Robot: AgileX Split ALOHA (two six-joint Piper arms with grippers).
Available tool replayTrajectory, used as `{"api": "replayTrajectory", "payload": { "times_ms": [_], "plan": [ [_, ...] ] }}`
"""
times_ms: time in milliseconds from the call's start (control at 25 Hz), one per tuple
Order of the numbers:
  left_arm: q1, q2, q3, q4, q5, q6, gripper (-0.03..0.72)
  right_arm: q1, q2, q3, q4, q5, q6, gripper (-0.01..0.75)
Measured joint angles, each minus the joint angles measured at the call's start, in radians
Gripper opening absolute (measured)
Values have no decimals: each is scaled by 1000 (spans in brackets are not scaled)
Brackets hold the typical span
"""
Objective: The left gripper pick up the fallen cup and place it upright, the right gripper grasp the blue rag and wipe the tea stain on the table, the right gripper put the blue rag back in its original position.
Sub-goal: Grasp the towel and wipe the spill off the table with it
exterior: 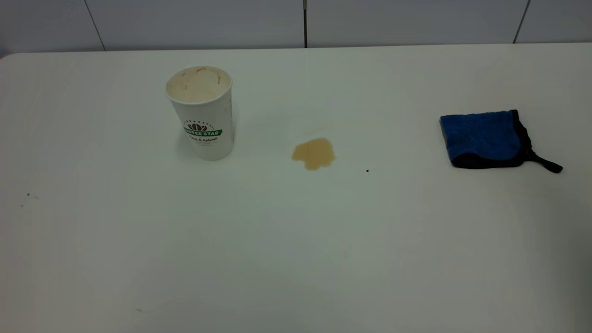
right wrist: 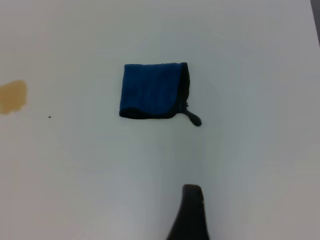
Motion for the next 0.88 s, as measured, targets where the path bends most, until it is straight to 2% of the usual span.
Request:
{"api": "replayTrajectory", "payload": {
  "times_ms": [280, 360, 640, 880],
  "plan": [
    [0, 0, 0, 0, 0, 0, 584, 0, 403, -35, -3, -328, 3, 716],
    [0, 0, 0, 0, 0, 0, 584, 0, 500, -63, 0, -365, 4, 713],
    [0, 0, 0, 0, 0, 0, 584, 6, 867, -285, 26, -237, -19, 710],
    [0, 0, 0, 0, 0, 0, 584, 67, 1141, -471, 35, -213, -72, 708]
  ]
}}
